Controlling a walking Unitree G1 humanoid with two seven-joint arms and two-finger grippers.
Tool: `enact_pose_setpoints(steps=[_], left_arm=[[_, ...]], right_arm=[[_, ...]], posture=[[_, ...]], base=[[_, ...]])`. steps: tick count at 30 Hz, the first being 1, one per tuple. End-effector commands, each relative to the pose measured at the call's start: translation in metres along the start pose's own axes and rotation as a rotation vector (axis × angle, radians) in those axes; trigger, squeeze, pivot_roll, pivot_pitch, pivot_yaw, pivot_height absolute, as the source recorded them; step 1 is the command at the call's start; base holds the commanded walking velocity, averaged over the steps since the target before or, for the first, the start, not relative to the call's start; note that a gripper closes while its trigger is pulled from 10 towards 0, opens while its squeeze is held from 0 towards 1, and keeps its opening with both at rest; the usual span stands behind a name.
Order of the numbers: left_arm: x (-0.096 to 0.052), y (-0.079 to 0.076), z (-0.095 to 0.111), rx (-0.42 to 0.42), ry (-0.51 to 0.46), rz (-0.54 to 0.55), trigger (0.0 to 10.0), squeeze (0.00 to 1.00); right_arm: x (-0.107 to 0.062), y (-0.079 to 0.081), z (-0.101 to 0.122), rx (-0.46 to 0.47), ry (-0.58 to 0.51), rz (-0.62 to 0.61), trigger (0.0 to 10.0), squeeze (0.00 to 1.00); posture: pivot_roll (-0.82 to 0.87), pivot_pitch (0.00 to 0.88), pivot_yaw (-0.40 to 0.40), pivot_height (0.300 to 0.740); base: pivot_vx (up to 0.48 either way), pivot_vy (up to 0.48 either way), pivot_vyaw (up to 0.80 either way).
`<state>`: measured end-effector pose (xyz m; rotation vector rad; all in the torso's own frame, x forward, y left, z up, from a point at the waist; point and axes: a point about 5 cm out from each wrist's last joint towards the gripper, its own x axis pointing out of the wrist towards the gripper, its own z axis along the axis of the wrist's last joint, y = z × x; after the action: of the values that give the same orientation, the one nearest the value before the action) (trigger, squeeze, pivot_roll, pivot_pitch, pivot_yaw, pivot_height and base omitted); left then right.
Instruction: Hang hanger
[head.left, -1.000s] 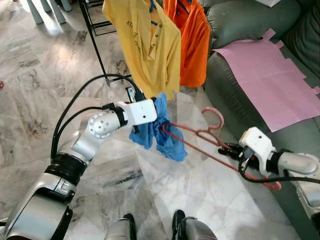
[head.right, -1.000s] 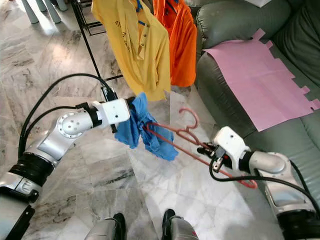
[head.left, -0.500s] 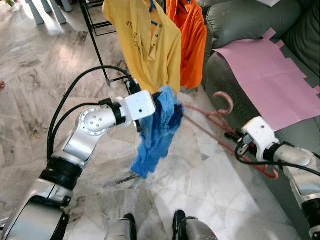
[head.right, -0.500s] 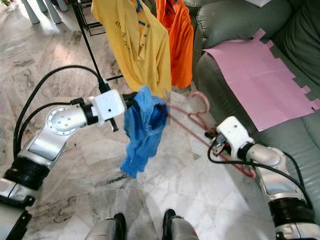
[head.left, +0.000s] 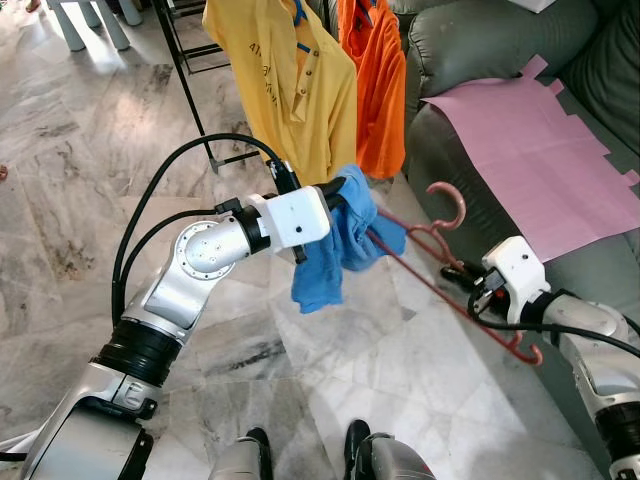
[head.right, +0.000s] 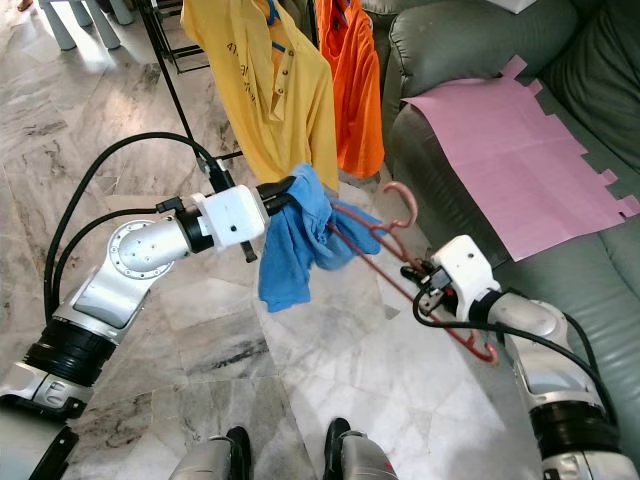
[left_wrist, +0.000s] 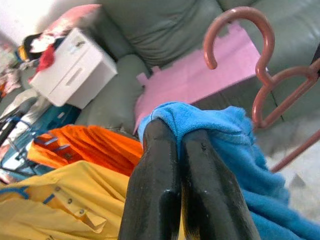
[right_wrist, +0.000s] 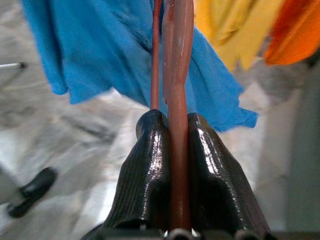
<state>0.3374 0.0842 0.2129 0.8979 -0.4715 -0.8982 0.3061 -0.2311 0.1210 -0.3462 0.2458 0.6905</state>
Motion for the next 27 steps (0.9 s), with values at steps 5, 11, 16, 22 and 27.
enact_pose_setpoints(steps=[5, 11, 16, 22, 27], left_arm=[[0.001, 0.000, 0.000, 0.077, -0.008, -0.032, 10.0, 0.00], [-0.006, -0.003, -0.012, 0.150, 0.021, -0.099, 10.0, 0.00], [-0.010, -0.006, -0.018, 0.188, 0.036, -0.142, 10.0, 0.00], [-0.011, -0.003, -0.024, 0.223, 0.051, -0.150, 10.0, 0.00], [-0.012, 0.000, -0.028, 0.242, 0.063, -0.139, 10.0, 0.00]], right_arm=[[-0.009, 0.003, 0.000, -0.014, 0.016, 0.077, 10.0, 0.00], [-0.023, -0.012, 0.010, -0.054, 0.026, 0.071, 10.0, 0.00], [-0.030, -0.016, 0.016, -0.071, 0.026, 0.081, 10.0, 0.00], [-0.037, -0.015, 0.017, -0.079, 0.046, 0.112, 10.0, 0.00], [-0.043, -0.014, 0.018, -0.104, 0.068, 0.123, 10.0, 0.00]], posture=[[-0.04, 0.271, 0.010, 0.740], [-0.04, 0.270, 0.016, 0.740], [-0.05, 0.271, 0.016, 0.740], [-0.05, 0.271, 0.017, 0.740], [-0.06, 0.271, 0.022, 0.740]], base=[[0.000, 0.000, 0.00], [0.000, 0.000, 0.00], [0.000, 0.000, 0.00], [0.000, 0.000, 0.00], [0.000, 0.000, 0.00]])
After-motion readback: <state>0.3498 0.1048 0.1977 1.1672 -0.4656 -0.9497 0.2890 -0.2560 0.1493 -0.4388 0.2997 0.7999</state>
